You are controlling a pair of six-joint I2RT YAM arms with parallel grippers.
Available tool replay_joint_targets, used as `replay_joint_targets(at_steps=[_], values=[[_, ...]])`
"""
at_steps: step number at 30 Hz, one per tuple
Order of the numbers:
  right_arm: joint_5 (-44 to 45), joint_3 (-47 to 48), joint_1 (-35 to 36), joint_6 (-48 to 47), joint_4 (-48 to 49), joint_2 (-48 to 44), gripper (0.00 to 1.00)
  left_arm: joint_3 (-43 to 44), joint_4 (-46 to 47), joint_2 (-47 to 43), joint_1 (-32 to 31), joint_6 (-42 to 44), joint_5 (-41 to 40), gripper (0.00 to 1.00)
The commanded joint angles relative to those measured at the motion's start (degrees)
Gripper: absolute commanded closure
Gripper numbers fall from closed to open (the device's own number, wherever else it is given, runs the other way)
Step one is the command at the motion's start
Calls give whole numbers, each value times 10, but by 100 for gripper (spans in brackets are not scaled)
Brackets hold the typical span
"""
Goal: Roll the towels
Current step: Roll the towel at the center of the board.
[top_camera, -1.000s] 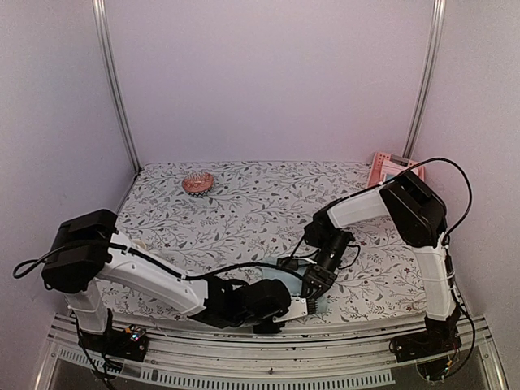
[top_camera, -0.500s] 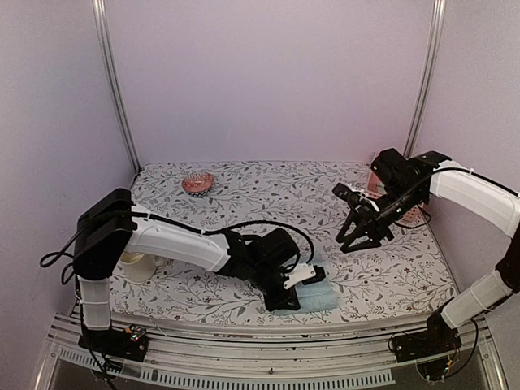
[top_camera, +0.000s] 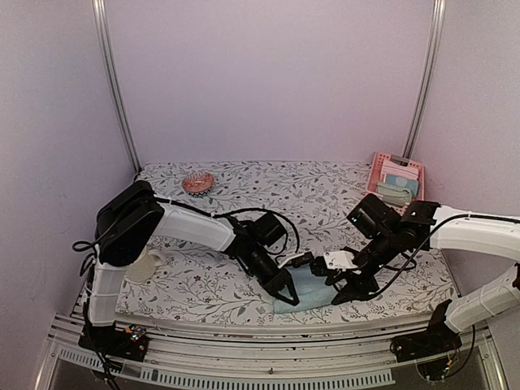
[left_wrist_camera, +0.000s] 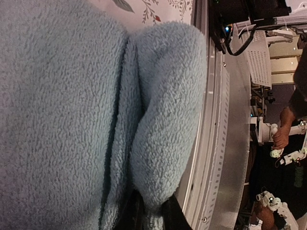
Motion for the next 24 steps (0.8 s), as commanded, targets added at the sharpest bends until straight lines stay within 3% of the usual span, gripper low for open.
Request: replay_joint_targets(at_steps=[1, 12, 18, 21, 24], values=[[128, -18, 51, 20, 115, 38, 44, 0, -34, 28, 8, -31, 42, 99], [218, -69, 135, 22, 203, 128, 47, -2, -36, 29, 19, -39, 42, 100], [248, -83, 143, 38, 217, 171, 64, -5, -36, 19, 26, -33, 30, 99], [220, -83, 138, 42, 205, 188, 76, -20, -27, -15, 26, -18, -28, 87], [118, -61, 109, 34, 156, 189, 84, -75, 14, -94, 26, -13, -127, 73]])
